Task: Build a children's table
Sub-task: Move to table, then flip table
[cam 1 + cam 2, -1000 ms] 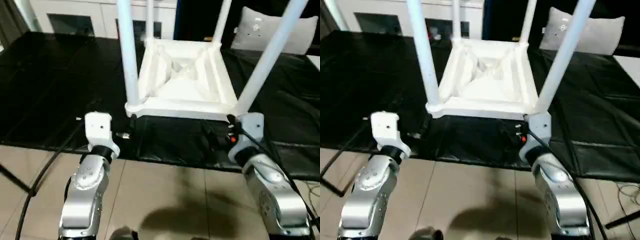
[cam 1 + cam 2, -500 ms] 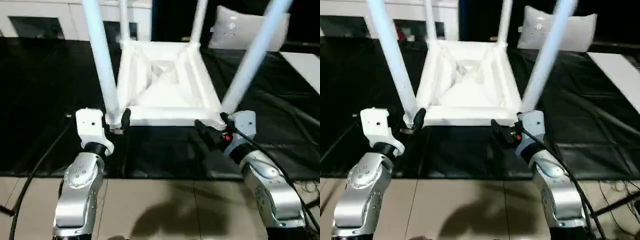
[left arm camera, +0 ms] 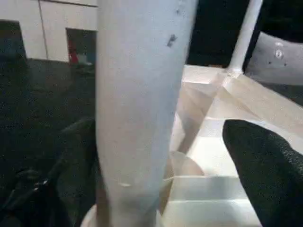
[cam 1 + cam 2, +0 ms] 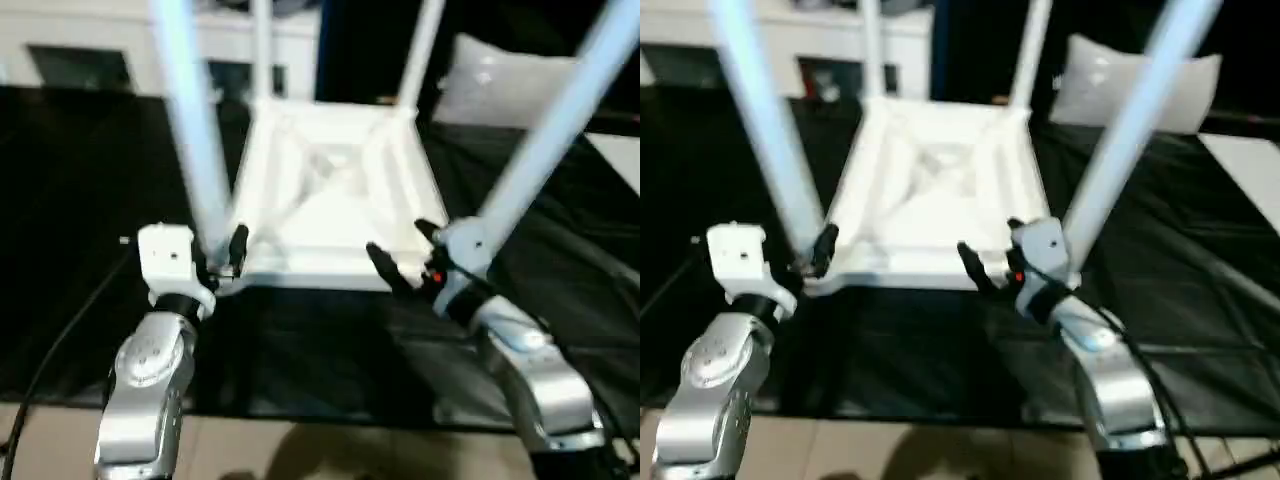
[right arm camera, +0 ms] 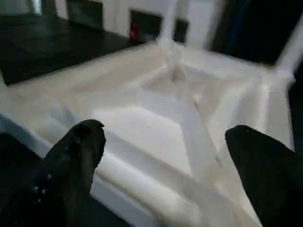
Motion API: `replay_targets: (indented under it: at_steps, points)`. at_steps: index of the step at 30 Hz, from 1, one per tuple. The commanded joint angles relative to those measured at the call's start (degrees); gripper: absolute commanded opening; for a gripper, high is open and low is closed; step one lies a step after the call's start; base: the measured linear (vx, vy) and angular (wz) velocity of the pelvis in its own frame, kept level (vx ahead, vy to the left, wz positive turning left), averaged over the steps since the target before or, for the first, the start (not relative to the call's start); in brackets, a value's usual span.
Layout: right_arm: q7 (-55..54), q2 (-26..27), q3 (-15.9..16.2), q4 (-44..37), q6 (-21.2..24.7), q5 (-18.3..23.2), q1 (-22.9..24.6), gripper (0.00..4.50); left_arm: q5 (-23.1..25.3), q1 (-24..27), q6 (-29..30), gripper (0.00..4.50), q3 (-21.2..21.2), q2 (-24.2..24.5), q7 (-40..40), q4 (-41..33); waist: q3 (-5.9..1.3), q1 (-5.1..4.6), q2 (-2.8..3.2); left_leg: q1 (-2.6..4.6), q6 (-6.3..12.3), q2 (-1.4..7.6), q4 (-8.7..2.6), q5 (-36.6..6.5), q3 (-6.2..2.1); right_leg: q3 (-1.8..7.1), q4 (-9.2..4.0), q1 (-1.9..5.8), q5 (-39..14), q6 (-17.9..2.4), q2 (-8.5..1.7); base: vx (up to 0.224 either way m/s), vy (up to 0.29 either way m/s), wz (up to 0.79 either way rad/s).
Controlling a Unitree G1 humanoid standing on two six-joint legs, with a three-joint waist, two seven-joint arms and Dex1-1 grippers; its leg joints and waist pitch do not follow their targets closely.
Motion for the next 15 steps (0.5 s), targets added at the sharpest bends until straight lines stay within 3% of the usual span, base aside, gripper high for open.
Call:
replay_targets:
  at_steps: [1,2,3,4,5,6,7,8,9,10,12,15]
  points:
    - [0.71,-0.08,0.15,0.22,1.49,-0.03,-0.29,4.5,-1.06,1.02,-0.71,4.46,-0.55,0.82,-0.79,-0.77,-2.9,1.5,-0.75,-3.26,1.39,2.8,-2.54,8.5,-2.2,6.82,-7.45,7.13,-11.01,-3.69,-8.46,0.07,-0.082,-0.07]
    - [1.01,-0.4,0.42,0.53,1.67,-0.25,-0.25,4.5,-1.2,1.32,-1.16,4.46,-0.54,0.92,-1.0,-0.75,-2.62,0.56,-0.23,-3.34,-0.38,3.4,-5.48,16.0,-2.13,3.9,-5.53,5.66,3.0,-4.09,-4.44,0.048,-0.056,-0.06]
    - [1.12,-0.4,0.41,0.85,1.48,-0.29,-0.3,4.5,-1.31,1.51,-1.44,4.46,-0.51,1.0,-1.06,-0.76,-2.81,0.13,0.2,-3.06,-0.69,3.65,-5.4,18.35,-2.13,3.23,-4.82,5.1,9.06,-4.26,-3.22,0.048,-0.056,-0.06]
    - [1.0,0.04,-0.09,1.58,0.59,0.02,-0.51,4.5,-1.48,1.83,-1.85,4.46,-0.29,0.99,-0.97,-0.83,-3.38,-0.64,0.86,-2.04,-0.59,4.37,-5.22,20.3,-2.25,2.34,-3.99,4.42,16.71,-8.14,-2.26,0.0,0.0,0.0]
    - [0.57,-0.34,0.02,2.01,0.05,-0.76,-0.75,4.5,-1.81,2.01,-2.27,4.46,0.07,0.78,-0.96,-0.8,-3.32,-0.82,1.07,-1.94,-0.62,4.72,-5.51,18.73,-2.26,2.07,-4.3,4.37,15.47,-9.8,-2.33,0.0,0.0,0.0]
    - [0.25,-0.68,0.16,2.21,-0.21,-1.38,-0.9,4.5,-2.05,2.13,-2.52,4.46,0.33,0.64,-0.99,-0.82,-3.12,-1.08,0.9,-2.13,-0.63,4.86,-5.83,16.15,-2.19,1.94,-4.75,4.57,13.15,-11.0,-2.48,0.0,0.0,0.0]
    - [0.31,-0.64,0.1,2.09,-0.52,-1.12,-1.01,4.5,-2.72,2.28,-2.61,4.46,0.67,0.53,-1.36,-0.87,-2.63,-1.27,1.26,-1.93,-0.76,5.51,-6.46,8.96,-2.24,1.74,-5.64,4.42,5.94,-13.03,-2.94,0.0,0.0,0.0]
    - [0.31,-0.64,0.1,2.09,-0.52,-1.12,-1.01,4.5,-2.72,2.28,-2.61,4.46,0.67,0.53,-1.36,-0.87,-2.23,-1.77,1.22,-1.79,-0.9,5.99,-7.01,1.17,-2.29,1.66,-6.51,4.36,-2.13,-13.6,-3.22,-0.051,0.023,0.03]
    - [0.78,-0.66,0.12,1.73,-0.04,-0.52,-0.95,4.5,-3.01,2.34,-2.2,4.46,0.69,0.63,-1.72,-0.88,-1.93,-1.93,1.34,-1.74,-1.13,6.14,-7.29,-2.2,-2.34,1.67,-6.91,4.25,-5.91,-13.39,-3.35,-0.051,0.023,0.03]
    - [0.53,-0.77,0.05,1.55,0.39,-0.66,-0.84,4.5,-3.07,2.36,-1.9,4.46,0.72,0.71,-1.98,-0.76,-1.47,-2.41,1.33,-1.4,-2.01,6.29,-7.75,-9.68,-2.35,1.62,-7.98,3.84,-15.72,-11.57,-3.62,-0.056,0.016,0.03]
    - [0.15,-0.64,-0.27,1.15,1.96,-0.22,-0.68,4.5,-3.18,2.34,-1.95,4.46,0.52,1.23,-2.5,-0.6,-1.35,-2.76,1.48,-1.34,-2.93,6.35,-7.98,-12.5,-2.15,1.49,-8.57,3.47,-19.61,-9.86,-3.6,-0.055,0.01,0.04]
    - [0.85,-1.01,0.39,0.81,3.59,-0.11,-0.54,4.5,-3.11,2.38,-2.16,4.46,0.1,2.36,-3.4,-0.42,-1.33,-3.26,1.32,-1.73,-3.51,6.33,-8.08,-12.1,-1.76,1.57,-8.7,3.38,-20.92,-7.97,-3.58,0.0,0.0,0.0]
